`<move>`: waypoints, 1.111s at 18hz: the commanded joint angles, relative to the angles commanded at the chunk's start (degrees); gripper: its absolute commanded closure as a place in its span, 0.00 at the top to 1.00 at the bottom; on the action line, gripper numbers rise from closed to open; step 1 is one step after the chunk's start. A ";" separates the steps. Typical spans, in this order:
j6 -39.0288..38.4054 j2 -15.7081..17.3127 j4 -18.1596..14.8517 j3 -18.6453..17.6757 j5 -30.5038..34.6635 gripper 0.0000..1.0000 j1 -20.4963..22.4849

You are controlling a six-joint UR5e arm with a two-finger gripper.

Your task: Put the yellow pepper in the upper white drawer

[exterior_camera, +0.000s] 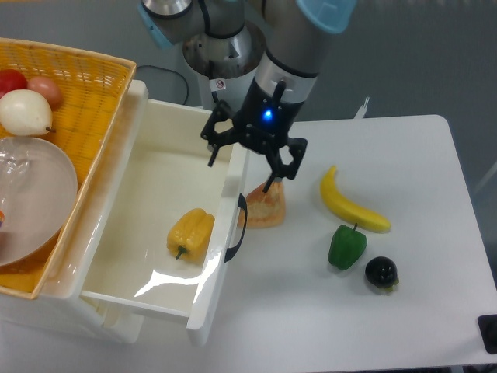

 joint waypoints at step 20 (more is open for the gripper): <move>22.34 -6.24 3.60 -0.09 15.32 1.00 3.25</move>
